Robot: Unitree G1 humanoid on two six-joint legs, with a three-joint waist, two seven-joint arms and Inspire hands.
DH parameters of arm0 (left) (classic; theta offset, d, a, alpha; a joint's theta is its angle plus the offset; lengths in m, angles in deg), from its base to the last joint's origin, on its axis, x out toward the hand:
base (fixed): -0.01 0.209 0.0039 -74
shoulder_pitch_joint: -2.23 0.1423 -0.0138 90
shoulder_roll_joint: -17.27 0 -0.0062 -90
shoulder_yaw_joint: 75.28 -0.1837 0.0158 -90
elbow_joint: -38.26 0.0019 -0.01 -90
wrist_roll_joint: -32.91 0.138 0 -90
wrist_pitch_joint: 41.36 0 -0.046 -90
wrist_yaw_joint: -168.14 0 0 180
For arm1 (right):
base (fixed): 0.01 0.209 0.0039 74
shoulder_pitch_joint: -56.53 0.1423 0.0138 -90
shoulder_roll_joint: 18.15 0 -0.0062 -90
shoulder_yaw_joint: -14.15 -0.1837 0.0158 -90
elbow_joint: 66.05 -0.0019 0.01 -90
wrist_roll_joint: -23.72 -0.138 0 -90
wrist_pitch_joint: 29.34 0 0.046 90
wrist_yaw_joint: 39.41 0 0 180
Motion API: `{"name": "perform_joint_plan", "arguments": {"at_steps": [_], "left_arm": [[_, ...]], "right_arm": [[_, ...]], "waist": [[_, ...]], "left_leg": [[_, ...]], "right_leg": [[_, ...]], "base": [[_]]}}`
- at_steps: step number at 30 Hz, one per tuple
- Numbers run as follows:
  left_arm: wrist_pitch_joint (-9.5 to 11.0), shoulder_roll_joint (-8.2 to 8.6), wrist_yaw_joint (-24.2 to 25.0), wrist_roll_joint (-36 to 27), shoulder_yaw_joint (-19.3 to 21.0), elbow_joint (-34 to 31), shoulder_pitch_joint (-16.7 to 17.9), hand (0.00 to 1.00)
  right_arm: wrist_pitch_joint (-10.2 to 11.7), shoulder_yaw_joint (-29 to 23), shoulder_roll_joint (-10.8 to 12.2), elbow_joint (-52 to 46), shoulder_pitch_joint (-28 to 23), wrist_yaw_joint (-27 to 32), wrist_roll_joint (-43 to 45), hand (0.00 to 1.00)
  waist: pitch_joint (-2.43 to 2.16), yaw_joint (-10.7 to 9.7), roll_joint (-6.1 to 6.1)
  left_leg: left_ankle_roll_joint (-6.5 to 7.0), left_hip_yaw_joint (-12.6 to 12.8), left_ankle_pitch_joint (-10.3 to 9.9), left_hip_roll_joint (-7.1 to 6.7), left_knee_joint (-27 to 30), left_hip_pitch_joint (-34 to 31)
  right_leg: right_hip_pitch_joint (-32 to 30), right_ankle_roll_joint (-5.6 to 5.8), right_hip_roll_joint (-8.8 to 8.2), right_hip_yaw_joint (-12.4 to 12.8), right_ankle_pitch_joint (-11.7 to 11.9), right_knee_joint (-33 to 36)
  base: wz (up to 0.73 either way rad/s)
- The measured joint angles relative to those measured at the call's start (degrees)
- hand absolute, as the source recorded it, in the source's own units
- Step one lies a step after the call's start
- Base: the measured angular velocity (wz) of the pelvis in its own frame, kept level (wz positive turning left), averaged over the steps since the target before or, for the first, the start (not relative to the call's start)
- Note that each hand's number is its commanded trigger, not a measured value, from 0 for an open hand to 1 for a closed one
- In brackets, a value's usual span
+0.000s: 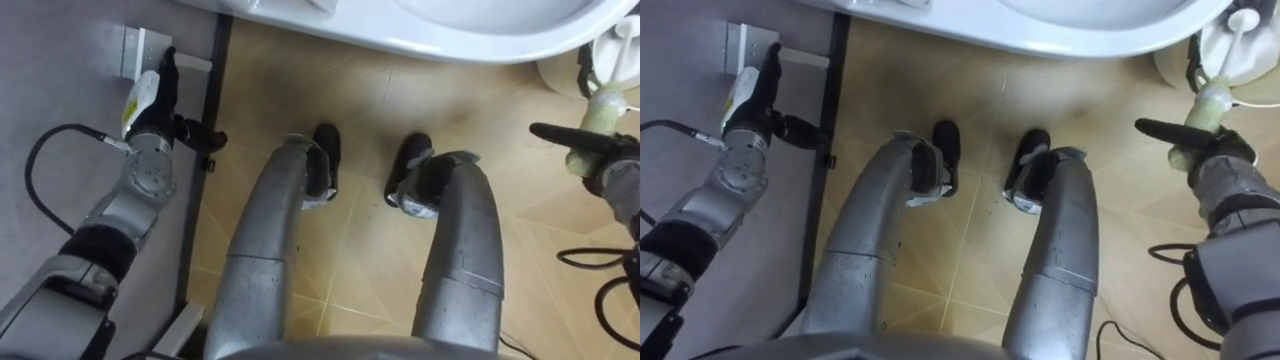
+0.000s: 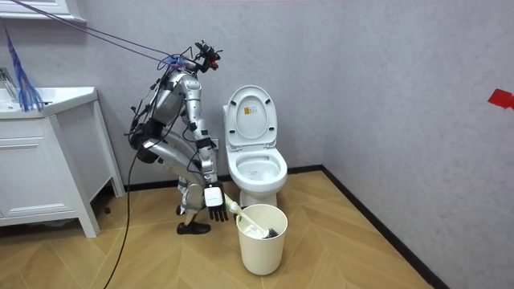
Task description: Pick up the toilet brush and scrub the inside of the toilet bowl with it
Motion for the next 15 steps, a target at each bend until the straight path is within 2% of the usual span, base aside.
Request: {"name": "perform_joint_plan", "arguments": {"at_steps": [6, 7, 8, 15], "left_arm": [[-0.19, 0.2, -0.84, 0.0, -0.48, 0.01, 0.01, 0.0], [-0.26, 0.2, -0.87, 0.0, -0.48, 0.01, 0.01, 0.0], [-0.48, 0.2, -0.94, -0.01, -0.52, 0.01, 0.01, 0.0], [-1.16, 0.14, -2.19, 0.02, -0.57, 0.06, 0.84, 0.0]], "right_arm": [[-0.01, -0.15, 0.06, -0.35, -0.06, 0.74, -7.27, 0.0], [-0.01, -0.31, 0.07, -0.35, -0.03, 0.76, -7.43, 0.6], [-0.01, -1.05, 0.12, -0.35, 0.02, 0.85, -7.61, 1.0], [0.0, -1.44, 0.2, -0.34, 0.85, 1.67, -8.21, 1.0]], "waist": [[-0.02, -0.46, -0.03], [-0.02, -0.53, -0.03], [-0.02, -0.63, -0.04], [-0.07, -2.14, -0.14]], "left_leg": [[-0.03, -0.03, 0.0, -0.27, 0.17, 0.02], [-0.03, -0.02, 0.0, -0.29, 0.17, 0.03], [-0.02, -0.02, 0.0, -0.29, 0.17, 0.05], [0.0, -0.05, 0.01, -0.33, 0.19, 0.08]], "right_leg": [[0.0, 0.03, 0.29, 0.3, 0.14, 0.01], [0.0, 0.07, 0.33, 0.38, 0.16, 0.01], [0.0, 0.19, 0.49, 0.54, 0.23, -0.03], [0.1, 0.53, 0.83, 0.76, 0.43, -0.19]], "base": [[-0.01], [0.0], [0.0], [0.0]]}}
